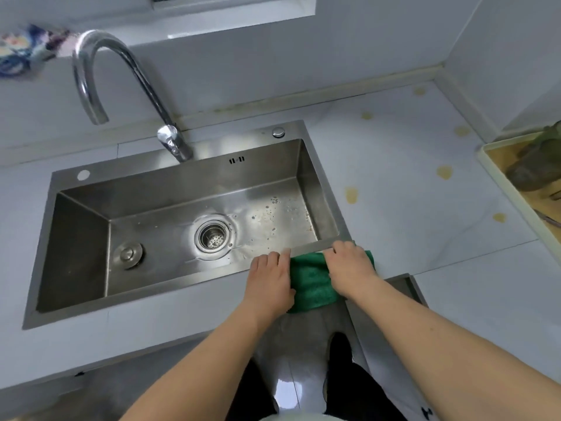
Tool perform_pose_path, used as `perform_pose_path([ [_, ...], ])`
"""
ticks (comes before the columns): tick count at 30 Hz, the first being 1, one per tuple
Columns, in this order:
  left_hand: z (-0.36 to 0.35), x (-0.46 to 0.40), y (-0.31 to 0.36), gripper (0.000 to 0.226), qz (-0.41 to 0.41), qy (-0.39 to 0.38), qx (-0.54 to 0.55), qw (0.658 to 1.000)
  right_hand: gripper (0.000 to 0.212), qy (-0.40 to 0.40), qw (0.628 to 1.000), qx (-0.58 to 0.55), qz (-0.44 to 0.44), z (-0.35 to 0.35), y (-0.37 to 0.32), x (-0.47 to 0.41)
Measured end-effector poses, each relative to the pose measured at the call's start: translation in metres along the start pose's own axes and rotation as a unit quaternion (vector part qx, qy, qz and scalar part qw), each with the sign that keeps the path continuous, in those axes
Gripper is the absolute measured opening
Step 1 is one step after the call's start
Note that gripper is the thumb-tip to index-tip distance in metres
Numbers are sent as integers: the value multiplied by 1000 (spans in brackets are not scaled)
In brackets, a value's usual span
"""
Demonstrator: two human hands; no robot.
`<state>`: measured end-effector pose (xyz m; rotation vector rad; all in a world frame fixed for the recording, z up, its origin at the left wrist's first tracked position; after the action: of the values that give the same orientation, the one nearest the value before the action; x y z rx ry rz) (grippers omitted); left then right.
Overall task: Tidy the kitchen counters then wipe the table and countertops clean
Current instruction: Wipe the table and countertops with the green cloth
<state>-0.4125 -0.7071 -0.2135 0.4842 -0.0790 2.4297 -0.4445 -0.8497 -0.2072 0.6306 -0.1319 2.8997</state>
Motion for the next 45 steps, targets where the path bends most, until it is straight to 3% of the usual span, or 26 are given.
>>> perform_pose_path([
  [5, -1, -22, -11, 38, 21, -59, 58, 996, 31, -25, 1000, 15, -5, 5, -10, 6],
  [8, 7, -27, -22, 25, 18, -101, 127, 987, 24, -60, 998, -30, 11, 19, -7, -2],
  [11, 18, -26, -52, 22, 74, -109, 313, 941, 18, -90, 990, -108, 22, 42, -10, -25],
  [13, 37, -21, -85, 22, 126, -52, 437, 889, 21, -68, 988, -134, 45, 61, -27, -50],
  [17, 74, 1, -153, 18, 229, 85, 531, 811, 36, -38, 982, -155, 101, 93, -90, -89],
  [20, 88, 16, -209, 14, 271, 135, 529, 793, 20, -38, 977, -159, 136, 113, -148, -113],
  [23, 97, 29, -268, 13, 294, 170, 520, 784, 18, -52, 968, -184, 162, 128, -205, -130],
  [27, 101, 43, -347, 11, 316, 182, 493, 790, 18, -68, 956, -220, 181, 138, -282, -155],
  [34, 117, 25, -488, 11, 325, 185, 405, 834, 10, -49, 950, -262, 162, 152, -393, -232],
  [38, 138, -11, -551, 22, 327, 183, 372, 849, 11, -43, 924, -364, 109, 162, -429, -275],
  [42, 170, -52, -585, 46, 304, 244, 243, 888, 22, -66, 845, -531, -10, 150, -443, -322],
  [44, 161, -77, -586, 56, 258, 203, 197, 924, 29, -63, 832, -548, -61, 139, -435, -339],
  [45, 147, -89, -580, 61, 229, 152, 192, 942, 32, -61, 848, -521, -70, 137, -430, -340],
])
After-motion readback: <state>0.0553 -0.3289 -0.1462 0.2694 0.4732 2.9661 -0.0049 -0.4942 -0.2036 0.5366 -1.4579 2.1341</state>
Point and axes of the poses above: each hand's wrist, its own x-axis away from the middle knuckle, its own z-axis out of the back of the hand, y = z × x, the point moved 7 cm from there along -x, towards the middle knuckle, and after that the axes turned 6 degrees about -x, right-handed, at the moved point
